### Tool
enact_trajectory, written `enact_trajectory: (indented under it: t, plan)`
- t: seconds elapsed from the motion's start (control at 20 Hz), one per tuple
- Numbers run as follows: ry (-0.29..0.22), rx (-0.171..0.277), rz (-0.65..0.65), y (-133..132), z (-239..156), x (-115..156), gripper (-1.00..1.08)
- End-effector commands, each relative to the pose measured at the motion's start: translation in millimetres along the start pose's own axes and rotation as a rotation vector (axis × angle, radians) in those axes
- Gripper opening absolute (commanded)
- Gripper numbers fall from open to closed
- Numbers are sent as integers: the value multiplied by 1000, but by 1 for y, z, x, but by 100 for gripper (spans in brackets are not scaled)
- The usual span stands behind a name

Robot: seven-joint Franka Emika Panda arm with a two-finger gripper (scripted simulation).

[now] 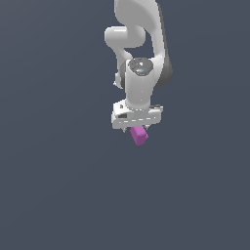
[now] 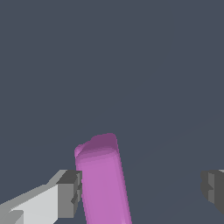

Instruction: Pick up the object and move it to a goal position.

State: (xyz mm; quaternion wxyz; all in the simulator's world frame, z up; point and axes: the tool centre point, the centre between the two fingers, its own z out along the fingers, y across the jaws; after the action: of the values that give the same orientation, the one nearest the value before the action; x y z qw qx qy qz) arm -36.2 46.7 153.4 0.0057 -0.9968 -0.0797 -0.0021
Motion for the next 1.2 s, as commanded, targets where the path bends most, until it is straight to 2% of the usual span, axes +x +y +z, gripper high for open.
enact_trajectory:
  t: [0.0, 0.5, 0.9, 1.15]
  plan:
    - [-2, -3, -51, -10, 6, -12, 100]
    - [-6, -10, -179, -34, 20, -45, 100]
    - [-6, -10, -186, -36, 23, -47, 100]
    - [-6, -10, -188, -36, 41, -48, 100]
